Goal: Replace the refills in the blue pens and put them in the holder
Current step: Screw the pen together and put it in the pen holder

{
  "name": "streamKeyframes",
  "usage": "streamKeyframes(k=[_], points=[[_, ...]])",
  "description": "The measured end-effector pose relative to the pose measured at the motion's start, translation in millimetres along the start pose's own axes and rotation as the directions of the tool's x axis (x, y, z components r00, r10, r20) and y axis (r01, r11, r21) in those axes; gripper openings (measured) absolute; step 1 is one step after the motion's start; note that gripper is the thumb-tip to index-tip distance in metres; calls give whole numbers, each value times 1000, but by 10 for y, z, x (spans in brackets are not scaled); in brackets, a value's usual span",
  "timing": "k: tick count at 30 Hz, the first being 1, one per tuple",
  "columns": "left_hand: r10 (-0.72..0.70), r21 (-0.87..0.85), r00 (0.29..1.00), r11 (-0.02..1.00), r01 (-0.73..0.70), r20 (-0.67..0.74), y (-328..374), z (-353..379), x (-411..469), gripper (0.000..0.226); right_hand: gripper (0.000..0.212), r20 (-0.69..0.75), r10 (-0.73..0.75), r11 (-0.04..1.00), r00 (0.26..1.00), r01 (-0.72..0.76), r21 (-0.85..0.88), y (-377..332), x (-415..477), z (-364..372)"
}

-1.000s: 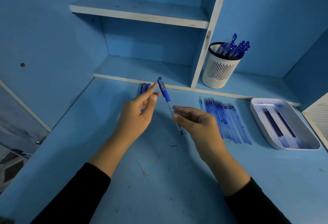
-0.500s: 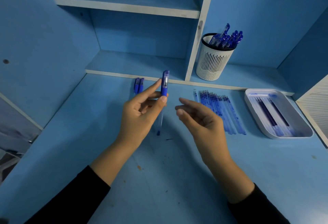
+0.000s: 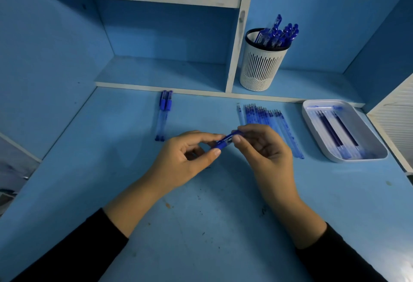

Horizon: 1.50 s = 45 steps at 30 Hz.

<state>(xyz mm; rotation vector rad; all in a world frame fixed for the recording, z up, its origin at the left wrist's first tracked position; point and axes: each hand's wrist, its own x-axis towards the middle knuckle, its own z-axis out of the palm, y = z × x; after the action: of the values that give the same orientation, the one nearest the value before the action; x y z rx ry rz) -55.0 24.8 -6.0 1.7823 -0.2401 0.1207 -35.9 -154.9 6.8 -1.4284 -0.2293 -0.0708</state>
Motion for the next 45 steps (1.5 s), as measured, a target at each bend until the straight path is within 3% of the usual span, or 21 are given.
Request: streamKeyframes(k=[6, 10, 15, 26, 31, 36, 41, 45], points=[[-71, 32, 997, 997, 71, 29, -68, 38, 30, 22, 10, -36, 83, 995, 996, -81, 64, 89, 26, -8], [-45, 27, 998, 999, 43, 45, -89, 59, 51, 32, 5, -34, 89, 990, 995, -85, 114, 137, 27, -14], [32, 175, 991, 983, -54, 130, -100, 43, 36, 40, 21, -65, 73, 987, 995, -63, 145, 120, 99, -69], [56, 110, 998, 992, -56, -2, -34, -9, 26, 32, 10, -179, 68, 980, 981, -32, 195, -6, 150, -109], [59, 114, 993, 992, -47, -106, 10, -27, 38, 28, 12, -112, 60, 986, 992, -76, -146, 27, 167, -263], [133, 169, 978, 980, -106, -161, -7, -52, 42, 23, 15, 39, 36, 878, 999, -13, -479, 111, 90, -205], [232, 271, 963, 944, -190, -134, -26, -49, 56, 20, 15, 189, -120, 726, 975, 216, -653, 190, 33, -144], [260, 307, 957, 928, -211, -127, -41, -43, 62, 23, 12, 224, -161, 657, 961, 274, -702, 239, 34, -148]])
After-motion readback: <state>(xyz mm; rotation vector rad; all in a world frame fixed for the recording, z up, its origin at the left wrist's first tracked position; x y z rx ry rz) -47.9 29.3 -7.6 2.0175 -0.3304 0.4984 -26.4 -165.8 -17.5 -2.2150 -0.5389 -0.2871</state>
